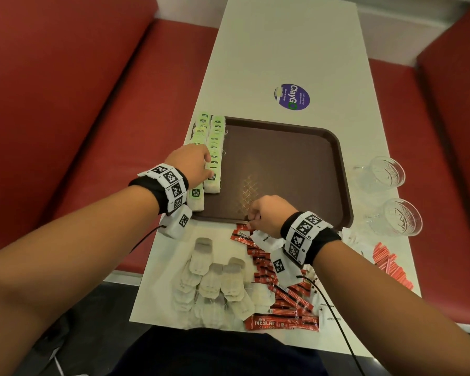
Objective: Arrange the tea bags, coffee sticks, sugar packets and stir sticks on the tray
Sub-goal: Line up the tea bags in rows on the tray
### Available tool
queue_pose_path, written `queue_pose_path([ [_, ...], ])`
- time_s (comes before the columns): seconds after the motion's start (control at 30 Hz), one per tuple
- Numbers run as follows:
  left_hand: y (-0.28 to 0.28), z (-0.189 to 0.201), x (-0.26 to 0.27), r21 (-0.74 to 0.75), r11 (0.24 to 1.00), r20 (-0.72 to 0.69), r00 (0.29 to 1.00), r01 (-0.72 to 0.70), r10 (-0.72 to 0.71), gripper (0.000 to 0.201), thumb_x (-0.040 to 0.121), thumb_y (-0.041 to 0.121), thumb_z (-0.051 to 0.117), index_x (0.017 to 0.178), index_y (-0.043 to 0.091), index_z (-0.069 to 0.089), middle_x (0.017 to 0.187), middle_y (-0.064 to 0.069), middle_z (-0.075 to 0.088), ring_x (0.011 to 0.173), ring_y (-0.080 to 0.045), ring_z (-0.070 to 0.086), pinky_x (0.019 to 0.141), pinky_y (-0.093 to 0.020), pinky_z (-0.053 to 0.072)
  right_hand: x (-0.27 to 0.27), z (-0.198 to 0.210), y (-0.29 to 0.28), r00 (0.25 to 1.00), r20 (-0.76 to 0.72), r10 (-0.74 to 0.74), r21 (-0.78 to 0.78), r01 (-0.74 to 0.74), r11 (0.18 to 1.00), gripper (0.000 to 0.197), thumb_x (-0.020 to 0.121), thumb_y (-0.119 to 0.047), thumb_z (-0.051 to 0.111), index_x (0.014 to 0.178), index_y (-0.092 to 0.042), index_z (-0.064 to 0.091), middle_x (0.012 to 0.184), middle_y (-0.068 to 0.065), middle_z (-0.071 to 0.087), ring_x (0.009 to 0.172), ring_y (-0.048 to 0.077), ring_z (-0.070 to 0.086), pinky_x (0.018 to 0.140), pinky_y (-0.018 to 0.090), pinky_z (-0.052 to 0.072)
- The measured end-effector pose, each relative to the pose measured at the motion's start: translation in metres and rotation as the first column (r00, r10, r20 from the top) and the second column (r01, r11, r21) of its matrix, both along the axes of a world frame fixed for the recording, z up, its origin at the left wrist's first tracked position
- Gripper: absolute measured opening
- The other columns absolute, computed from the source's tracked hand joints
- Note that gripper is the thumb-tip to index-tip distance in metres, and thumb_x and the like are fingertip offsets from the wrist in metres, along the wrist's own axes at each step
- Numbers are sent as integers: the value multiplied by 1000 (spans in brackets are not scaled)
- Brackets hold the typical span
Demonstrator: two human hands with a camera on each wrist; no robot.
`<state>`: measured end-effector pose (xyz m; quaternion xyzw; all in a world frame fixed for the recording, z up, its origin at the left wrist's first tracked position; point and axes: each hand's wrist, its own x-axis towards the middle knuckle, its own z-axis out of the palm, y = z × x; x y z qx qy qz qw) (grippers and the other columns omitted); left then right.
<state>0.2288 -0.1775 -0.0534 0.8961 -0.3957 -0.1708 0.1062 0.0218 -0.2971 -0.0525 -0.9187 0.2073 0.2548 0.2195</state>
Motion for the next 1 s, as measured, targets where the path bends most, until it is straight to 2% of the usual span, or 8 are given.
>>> queue_pose_path([
  [0.13, -6, -2, -14, 129, 974, 28, 981, 185, -190, 32, 76, 43, 80, 95, 30, 57, 97, 7, 57, 88, -18, 57, 69, -30, 42, 1, 0, 1, 1000, -11, 0, -2, 0, 1000, 16, 93, -31, 66, 103, -19, 70, 100, -3, 69, 93, 18, 64, 84, 32, 53],
  [0.27, -10, -6, -17, 249, 941, 17, 971, 229, -240, 30, 79, 36, 80, 102, 27, 64, 107, 4, 61, 96, -20, 60, 79, -34, 51, 0, 1, 1, 1000, -14, -2, 3, 2, 1000, 16, 93, -31, 66, 103, -20, 70, 101, -3, 68, 94, 18, 64, 83, 30, 52],
  [0.43, -4, 3, -24, 195, 947, 18, 964, 255, -264, 30, 80, 43, 76, 102, 28, 63, 105, 4, 60, 94, -19, 58, 74, -32, 47, 0, 1, 3, 999, -16, 39, -39, -40, 998, 17, 93, -31, 62, 102, -18, 68, 102, -2, 68, 95, 19, 64, 83, 31, 52],
  [0.53, 15, 19, -36, 86, 948, -74, 950, 308, -302, 25, 83, 46, 73, 99, 30, 62, 100, 9, 59, 92, -15, 57, 75, -31, 46, -1, 4, 9, 994, 49, 96, -62, -93, 994, 19, 90, -37, 63, 98, -19, 60, 100, -2, 61, 92, 19, 60, 78, 31, 49],
  [0.6, 34, 27, -47, 64, 919, -148, 914, 389, -377, 23, 82, 47, 73, 97, 33, 62, 96, 13, 60, 89, -11, 58, 77, -31, 49, -1, 7, 17, 977, 151, 150, -57, -142, 988, 26, 87, -39, 67, 105, -20, 63, 99, -3, 56, 92, 19, 56, 79, 32, 48],
  [0.7, 66, 31, -64, 132, 852, -229, 852, 506, -470, 27, 80, 51, 74, 98, 35, 64, 95, 16, 62, 87, -5, 58, 76, -26, 48, -2, 14, 34, 944, 221, 244, 27, -256, 966, 28, 84, -41, 73, 103, -21, 69, 95, -7, 55, 86, 13, 53, 76, 29, 46],
  [0.87, 109, 17, -89, 194, 789, -315, 798, 584, -513, 43, 74, 59, 76, 106, 33, 62, 107, 15, 55, 99, -7, 55, 85, -28, 48, -9, 17, 63, 926, 136, 353, 188, -374, 908, 26, 76, -45, 79, 90, -25, 72, 94, -10, 67, 84, 12, 62, 79, 32, 53],
  [1.0, 125, -1, -98, 163, 806, -241, 815, 569, -527, 40, 79, 56, 70, 109, 31, 60, 110, 12, 53, 104, -9, 52, 83, -27, 45, -15, 17, 81, 903, 65, 425, 209, -429, 879, 39, 70, -53, 83, 94, -23, 72, 94, -9, 68, 85, 13, 62, 76, 31, 53],
])
